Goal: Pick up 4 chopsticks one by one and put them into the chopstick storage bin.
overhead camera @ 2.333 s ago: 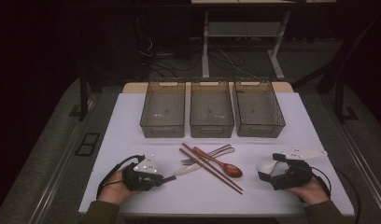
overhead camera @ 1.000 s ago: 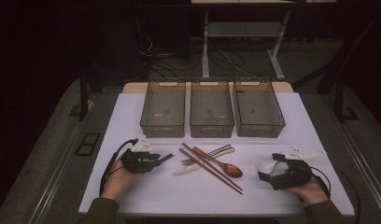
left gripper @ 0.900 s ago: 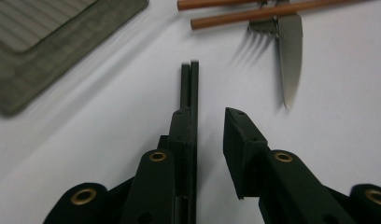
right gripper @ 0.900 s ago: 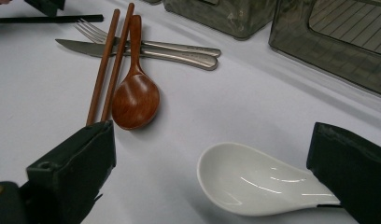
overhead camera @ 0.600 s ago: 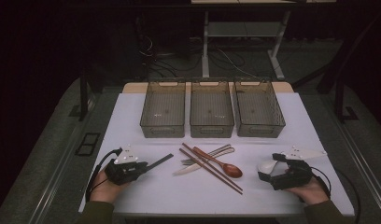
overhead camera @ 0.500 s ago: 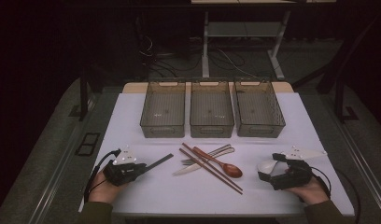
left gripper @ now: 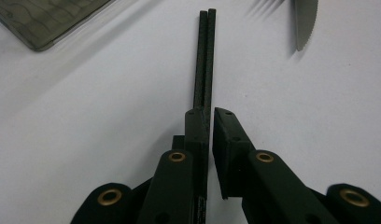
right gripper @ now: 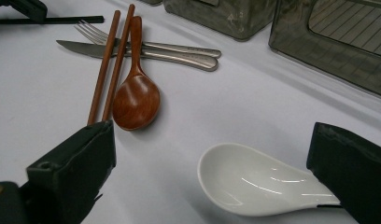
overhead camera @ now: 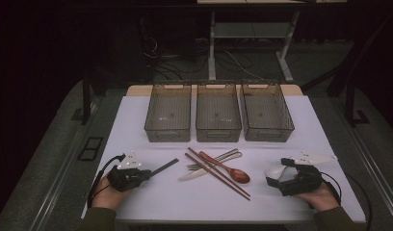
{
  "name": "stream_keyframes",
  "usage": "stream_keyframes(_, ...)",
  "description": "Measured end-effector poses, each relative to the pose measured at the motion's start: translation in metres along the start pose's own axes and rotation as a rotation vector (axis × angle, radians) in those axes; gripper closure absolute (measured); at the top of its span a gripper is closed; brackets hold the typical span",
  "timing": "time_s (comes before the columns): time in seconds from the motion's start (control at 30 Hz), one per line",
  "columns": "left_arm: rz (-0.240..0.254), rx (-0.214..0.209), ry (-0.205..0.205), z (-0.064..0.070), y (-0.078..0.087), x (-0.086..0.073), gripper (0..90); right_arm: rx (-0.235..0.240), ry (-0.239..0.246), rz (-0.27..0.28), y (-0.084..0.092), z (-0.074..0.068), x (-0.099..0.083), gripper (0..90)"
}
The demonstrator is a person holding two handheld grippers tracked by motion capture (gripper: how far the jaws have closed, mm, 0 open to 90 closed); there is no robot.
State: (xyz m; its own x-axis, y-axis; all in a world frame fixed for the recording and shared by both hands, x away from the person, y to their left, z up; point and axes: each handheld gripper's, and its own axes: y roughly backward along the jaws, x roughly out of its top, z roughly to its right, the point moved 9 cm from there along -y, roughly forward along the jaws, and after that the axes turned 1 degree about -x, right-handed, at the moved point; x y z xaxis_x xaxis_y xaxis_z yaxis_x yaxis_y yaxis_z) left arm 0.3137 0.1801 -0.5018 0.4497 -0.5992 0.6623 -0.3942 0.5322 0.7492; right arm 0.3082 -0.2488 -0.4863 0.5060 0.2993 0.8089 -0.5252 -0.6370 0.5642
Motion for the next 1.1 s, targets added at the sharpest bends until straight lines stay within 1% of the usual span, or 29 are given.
stream_keyframes(0.17, 0.002, -0.010, -0.004, 0.0011, -0.0010, 0.0002, 83.2, 0.000, 0.000, 0.000, 0.0000, 0.0001, 0.0000, 1.3)
stream_keyframes(0.4, 0.009, -0.013, -0.001, 0.0012, -0.0019, 0.0009, 83.1, 0.000, 0.000, 0.000, -0.0001, 0.0001, 0.0000, 1.3)
stream_keyframes(0.6, 0.007, -0.009, -0.015, 0.0011, -0.0026, 0.0017, 83.0, 0.000, -0.001, 0.000, -0.0002, 0.0000, 0.0000, 1.3)
stream_keyframes(0.7, 0.008, -0.011, -0.009, 0.0007, -0.0020, 0.0008, 83.0, 0.000, 0.000, 0.000, 0.0000, 0.0000, 0.0000, 1.3)
stream_keyframes(0.77, -0.010, -0.003, -0.011, -0.0002, -0.0026, -0.0014, 83.0, 0.000, -0.002, -0.001, -0.0001, 0.0001, -0.0001, 1.3)
stream_keyframes(0.87, -0.022, -0.007, -0.016, -0.0004, -0.0040, -0.0034, 83.0, 0.001, 0.000, 0.000, 0.0000, -0.0001, 0.0000, 1.3)
stream_keyframes(1.0, -0.023, -0.011, -0.016, 0.0000, -0.0047, -0.0029, 82.9, 0.000, 0.000, 0.001, 0.0000, 0.0001, 0.0001, 1.3)
stream_keyframes(1.1, -0.011, -0.025, 0.002, 0.0000, -0.0051, -0.0033, 81.8, 0.001, 0.000, -0.001, -0.0003, -0.0001, -0.0001, 1.3)
